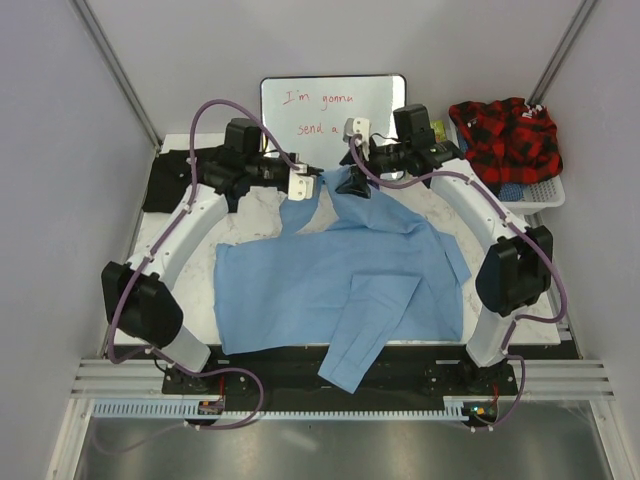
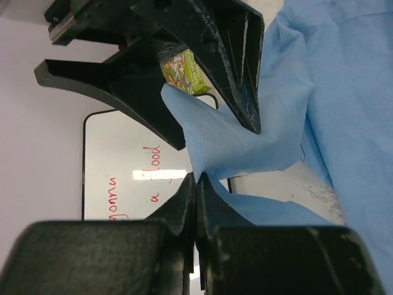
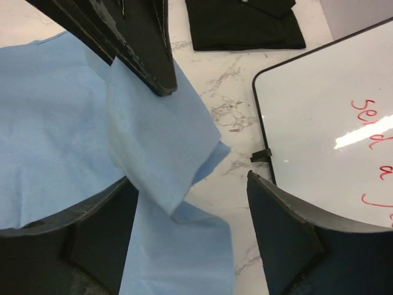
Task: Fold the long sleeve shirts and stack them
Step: Flatten the shirt out
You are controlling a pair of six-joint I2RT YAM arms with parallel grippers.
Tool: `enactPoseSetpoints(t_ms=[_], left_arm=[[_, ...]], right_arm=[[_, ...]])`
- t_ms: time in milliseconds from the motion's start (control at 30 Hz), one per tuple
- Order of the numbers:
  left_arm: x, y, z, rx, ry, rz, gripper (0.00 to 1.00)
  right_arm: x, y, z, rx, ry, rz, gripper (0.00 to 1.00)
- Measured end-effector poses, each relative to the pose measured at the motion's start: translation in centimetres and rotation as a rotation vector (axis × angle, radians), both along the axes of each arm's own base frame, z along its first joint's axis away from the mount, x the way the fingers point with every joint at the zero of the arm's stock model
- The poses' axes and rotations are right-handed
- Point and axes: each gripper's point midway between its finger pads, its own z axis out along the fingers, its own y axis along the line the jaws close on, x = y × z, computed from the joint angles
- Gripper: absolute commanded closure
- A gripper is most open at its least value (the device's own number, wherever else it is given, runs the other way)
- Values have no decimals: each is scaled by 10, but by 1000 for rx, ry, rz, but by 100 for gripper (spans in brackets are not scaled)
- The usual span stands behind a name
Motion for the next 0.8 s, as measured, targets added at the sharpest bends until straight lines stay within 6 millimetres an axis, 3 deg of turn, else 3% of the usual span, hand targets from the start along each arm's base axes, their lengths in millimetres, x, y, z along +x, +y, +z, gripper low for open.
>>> enactPoseSetpoints(t_ms=[33,100,133,167,200,267,300,333,433,500,600,700,800], left_arm=[[-3,1,0,2,-11,-8,98],[-6,1,1,2,-26,-20,98],[-5,1,1,3,-31,-21,98],[-4,1,2,3,-36,-20,98],[-4,1,1,2,-40,-19,97],[1,1,2,-2,-59,-6,87],[5,2,2,-8,-69,8,80],[7,3,2,-11,-69,21,63],[19,10,2,-28,-38,100,49],[29,22,3,-52,3,165,48],[45,55,-6,-71,95,288,50],[55,105,-34,-49,224,434,55],[53,149,-73,1,341,563,56]], right_arm=[[-3,3,0,-1,-1,12,46],[-7,7,-1,-9,-5,29,63],[-8,7,-2,-12,-1,32,90],[-9,6,-4,-17,0,34,100],[-9,5,-5,-23,-4,37,100],[-10,2,-7,-33,1,33,100],[-9,0,-8,-40,2,25,100],[-8,-1,-9,-48,0,17,100],[3,-13,-11,-86,-23,-41,100],[15,-26,-12,-113,-45,-91,100],[43,-51,-7,-161,-112,-180,100],[74,-71,-4,-204,-188,-251,100],[98,-77,-8,-235,-225,-296,100]])
